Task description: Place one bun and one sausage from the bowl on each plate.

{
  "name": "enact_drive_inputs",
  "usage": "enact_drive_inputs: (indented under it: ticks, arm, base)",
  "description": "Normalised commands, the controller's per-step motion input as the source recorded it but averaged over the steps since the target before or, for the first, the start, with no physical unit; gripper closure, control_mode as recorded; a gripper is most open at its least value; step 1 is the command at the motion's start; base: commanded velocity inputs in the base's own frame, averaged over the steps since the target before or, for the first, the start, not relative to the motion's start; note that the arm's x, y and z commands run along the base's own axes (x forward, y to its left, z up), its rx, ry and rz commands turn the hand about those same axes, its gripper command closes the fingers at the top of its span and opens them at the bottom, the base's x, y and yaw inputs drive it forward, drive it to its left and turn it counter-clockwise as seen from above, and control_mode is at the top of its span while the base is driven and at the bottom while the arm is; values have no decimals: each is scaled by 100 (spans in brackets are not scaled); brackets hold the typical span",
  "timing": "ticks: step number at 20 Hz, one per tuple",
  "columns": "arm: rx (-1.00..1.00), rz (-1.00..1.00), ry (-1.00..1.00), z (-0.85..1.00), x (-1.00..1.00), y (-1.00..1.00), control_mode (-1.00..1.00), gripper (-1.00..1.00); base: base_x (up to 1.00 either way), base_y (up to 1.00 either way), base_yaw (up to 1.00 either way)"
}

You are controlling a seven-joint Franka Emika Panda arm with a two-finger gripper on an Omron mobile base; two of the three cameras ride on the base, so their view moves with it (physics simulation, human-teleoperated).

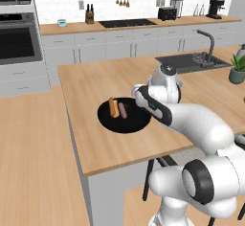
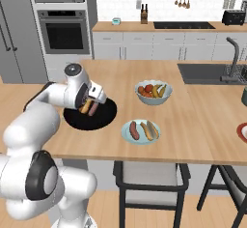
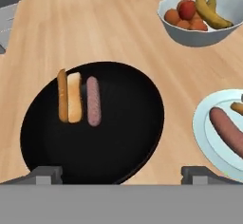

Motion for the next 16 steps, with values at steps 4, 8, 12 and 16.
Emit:
enact_drive_inputs:
  ticks: [4,8,12,16]
  arm:
    - [0,3,3,0,32,92,-100,-100]
    - [0,11,21,-1,57,54,-100,-100]
    - [0,11,27,-18,46,29,-100,-100]
    - [-12,13,17,-51,43,17,-100,-100]
  base:
    - [0,0,0]
    - [0,0,0]
    - [0,0,0]
    - [0,0,0]
